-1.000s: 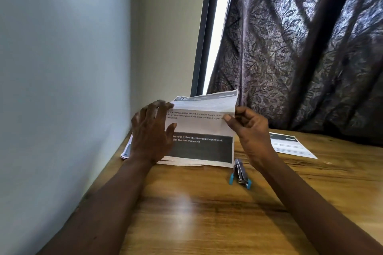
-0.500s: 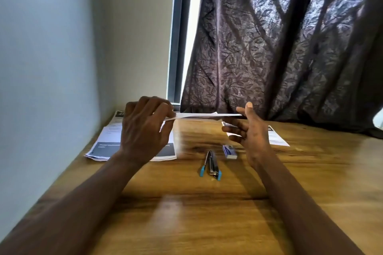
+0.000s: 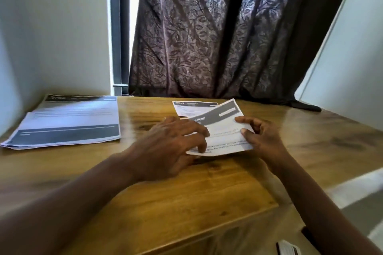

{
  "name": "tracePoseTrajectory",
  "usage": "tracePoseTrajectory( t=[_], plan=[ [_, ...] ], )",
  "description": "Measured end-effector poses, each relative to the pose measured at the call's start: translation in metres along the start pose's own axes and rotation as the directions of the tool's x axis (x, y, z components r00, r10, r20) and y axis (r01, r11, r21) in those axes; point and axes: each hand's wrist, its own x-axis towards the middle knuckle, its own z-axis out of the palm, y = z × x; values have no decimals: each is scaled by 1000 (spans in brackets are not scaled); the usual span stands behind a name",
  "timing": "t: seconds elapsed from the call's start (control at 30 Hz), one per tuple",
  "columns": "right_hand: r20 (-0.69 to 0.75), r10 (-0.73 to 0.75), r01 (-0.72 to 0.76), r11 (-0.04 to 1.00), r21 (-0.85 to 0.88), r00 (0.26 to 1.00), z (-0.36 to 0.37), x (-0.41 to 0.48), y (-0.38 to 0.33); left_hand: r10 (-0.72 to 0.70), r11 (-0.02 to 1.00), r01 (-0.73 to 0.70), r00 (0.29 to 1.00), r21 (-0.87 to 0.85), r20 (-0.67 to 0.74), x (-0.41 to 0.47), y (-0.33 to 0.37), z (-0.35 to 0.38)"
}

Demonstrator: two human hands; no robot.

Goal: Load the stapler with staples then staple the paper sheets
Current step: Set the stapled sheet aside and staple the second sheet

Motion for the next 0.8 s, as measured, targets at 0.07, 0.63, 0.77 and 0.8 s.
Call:
tracePoseTrajectory(
  t=[0.07, 0.63, 0.77, 0.8],
  plan=[
    [-3, -45, 44, 986, -158, 999, -9, -8, 7, -1, 996, 6, 999, -93, 50, 1, 9, 7],
    [409, -92, 306, 811, -498, 908, 14, 18, 32, -65, 973, 126, 955, -196, 291, -5, 20, 8],
    [430, -34, 288, 789, -543, 902, 17, 18, 37, -98, 969, 162, 945, -188, 313, -3, 23, 5],
    [429, -28, 288, 780, -556, 903, 18, 17, 37, -111, 964, 176, 948, -197, 300, -1, 25, 5]
  ],
)
